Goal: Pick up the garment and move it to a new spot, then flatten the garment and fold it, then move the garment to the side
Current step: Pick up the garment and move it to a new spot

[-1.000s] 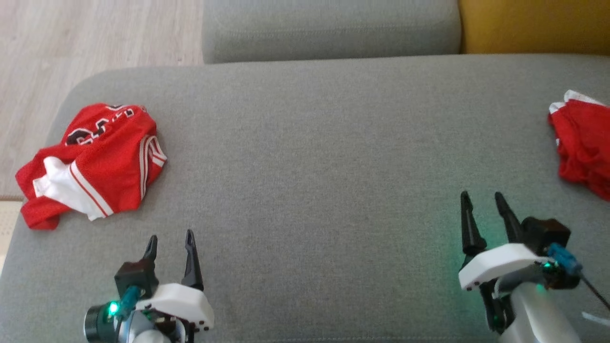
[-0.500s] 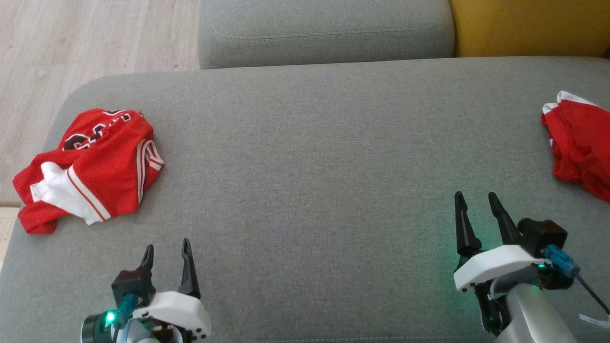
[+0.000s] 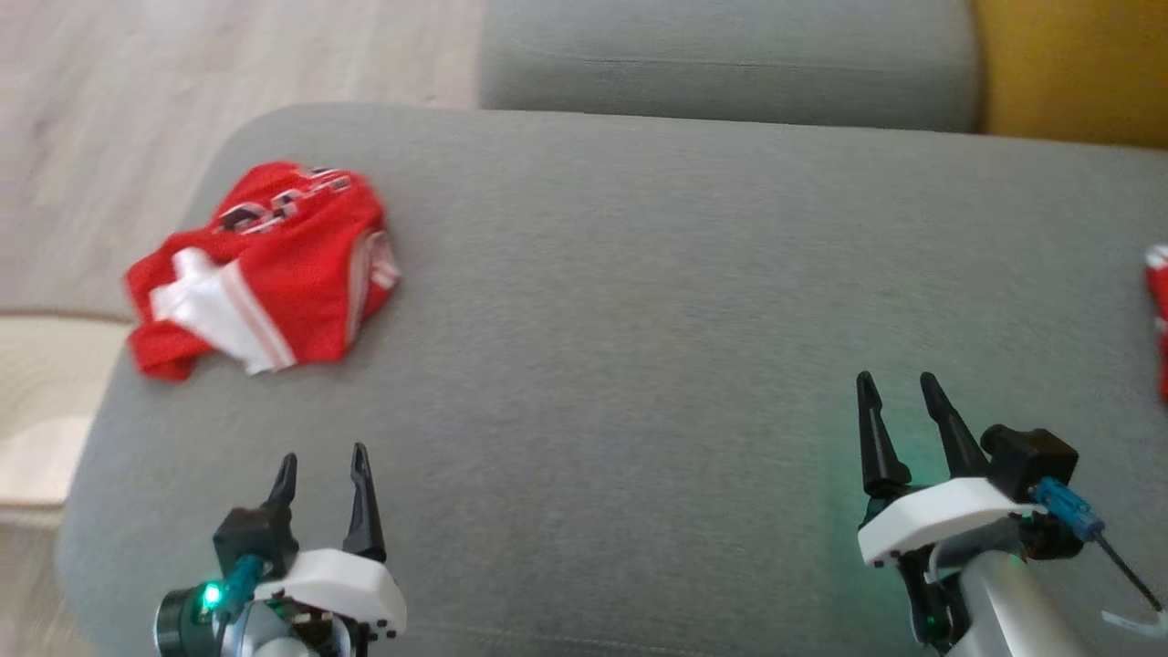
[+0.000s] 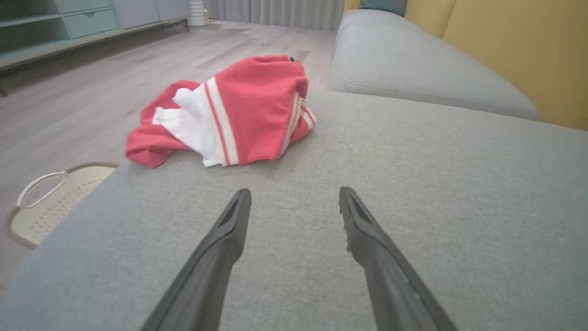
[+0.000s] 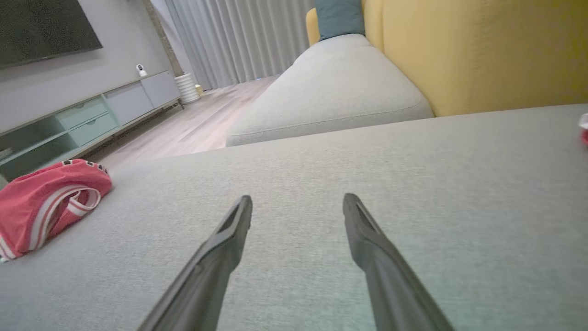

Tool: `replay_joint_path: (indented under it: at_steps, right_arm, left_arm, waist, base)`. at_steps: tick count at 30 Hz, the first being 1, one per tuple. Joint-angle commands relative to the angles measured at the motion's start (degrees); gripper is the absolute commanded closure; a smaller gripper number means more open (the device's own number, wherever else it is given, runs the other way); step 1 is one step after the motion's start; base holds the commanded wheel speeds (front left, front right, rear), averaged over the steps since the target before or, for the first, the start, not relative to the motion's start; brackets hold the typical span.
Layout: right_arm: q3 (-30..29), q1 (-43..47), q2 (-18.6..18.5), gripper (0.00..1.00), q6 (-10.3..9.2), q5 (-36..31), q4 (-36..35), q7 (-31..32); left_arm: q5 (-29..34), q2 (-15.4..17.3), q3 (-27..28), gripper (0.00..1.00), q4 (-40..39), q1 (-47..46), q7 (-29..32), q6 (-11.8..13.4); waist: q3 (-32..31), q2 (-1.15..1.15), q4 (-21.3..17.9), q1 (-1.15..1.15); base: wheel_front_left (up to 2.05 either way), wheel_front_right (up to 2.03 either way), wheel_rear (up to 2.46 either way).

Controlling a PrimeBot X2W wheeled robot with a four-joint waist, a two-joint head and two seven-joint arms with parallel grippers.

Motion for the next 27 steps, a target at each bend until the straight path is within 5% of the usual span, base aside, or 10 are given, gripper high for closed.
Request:
replay_joint_path:
  at_steps: [1,15,27]
  right_arm:
    - [1.8,-1.2,0.0,0.00,-0.05,0.6,-2.0,-0.6]
    - [3.4,-2.6,0.0,0.00,-0.05,1.6,-2.1,-0.6]
    - [6.1,-3.8,0.0,0.00,-0.05,1.7,-1.5,-0.6]
  left_arm:
    - [0.4,0.5,2.1,0.00,-2.2,-3.2,-0.3,-0.1]
    - [1.3,0.5,6.7,0.00,-3.9,-2.0,-0.3,0.1]
    - [-0.9,0.5,12.2,0.00,-4.3,0.5,-0.3,-1.0]
  waist:
    - [0.3,0.00,4.7,0.00]
    - [1.4,0.00,20.5,0.00]
    - [2.4,0.00,21.2,0.00]
  base:
    - [0.00,0.00,0.00]
    - [0.00,0.00,0.00]
    - [0.00,0.00,0.00]
